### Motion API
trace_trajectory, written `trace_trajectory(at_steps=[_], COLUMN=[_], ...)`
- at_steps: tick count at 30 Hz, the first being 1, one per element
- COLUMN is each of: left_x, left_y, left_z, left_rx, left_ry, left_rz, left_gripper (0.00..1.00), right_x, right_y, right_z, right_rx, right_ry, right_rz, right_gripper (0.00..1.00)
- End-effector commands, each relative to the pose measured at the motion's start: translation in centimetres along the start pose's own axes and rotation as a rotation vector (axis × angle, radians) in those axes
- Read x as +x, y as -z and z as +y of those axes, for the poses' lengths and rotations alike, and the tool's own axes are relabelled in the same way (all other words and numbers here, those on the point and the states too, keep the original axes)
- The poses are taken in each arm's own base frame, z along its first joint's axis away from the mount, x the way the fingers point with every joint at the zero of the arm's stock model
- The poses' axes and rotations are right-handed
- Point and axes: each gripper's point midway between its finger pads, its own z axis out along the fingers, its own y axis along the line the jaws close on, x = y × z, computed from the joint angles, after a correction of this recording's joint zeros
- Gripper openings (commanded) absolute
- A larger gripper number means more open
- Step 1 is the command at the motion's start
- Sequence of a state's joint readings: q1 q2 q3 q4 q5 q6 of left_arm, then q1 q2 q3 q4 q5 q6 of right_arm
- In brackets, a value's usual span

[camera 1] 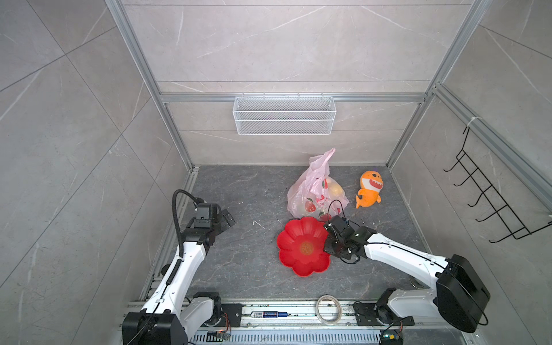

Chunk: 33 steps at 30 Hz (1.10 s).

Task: Take the fake fruits out of the plastic bag
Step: 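Grasp the pink bag handles with the left gripper while the right gripper releases the bowl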

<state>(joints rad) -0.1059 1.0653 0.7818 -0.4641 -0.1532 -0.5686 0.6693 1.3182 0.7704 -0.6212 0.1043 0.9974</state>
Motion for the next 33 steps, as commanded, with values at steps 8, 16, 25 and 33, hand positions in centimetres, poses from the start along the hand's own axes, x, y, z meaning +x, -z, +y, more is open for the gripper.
trace_trajectory(at_steps=[8,16,25,33], left_x=[-2.5,0.0,1.4,2.2], left_y=[0.7,-1.7,-2.3,-2.4], left_z=[-13.0,-23.0,-30.7,-36.0], left_rx=[0.215,0.426,0.569,0.695], left_ry=[-0.266,-0.434,-0.596,-0.697], left_rz=[-0.014,0.134,0.159,0.152], left_gripper=[0.99,0.99,1.0,0.99], right_x=[2.0,1.2,-0.7,-3.7], right_y=[0.3,1.6,4.4,8.7], right_z=[-9.6,-12.4,-12.8,-10.2], right_rx=[0.277,0.385,0.404,0.298], right_ry=[-0.052,-0.04,-0.041,0.0], right_rz=[0.076,0.04,-0.059,-0.166], right_gripper=[0.08,0.16,0.55,0.64])
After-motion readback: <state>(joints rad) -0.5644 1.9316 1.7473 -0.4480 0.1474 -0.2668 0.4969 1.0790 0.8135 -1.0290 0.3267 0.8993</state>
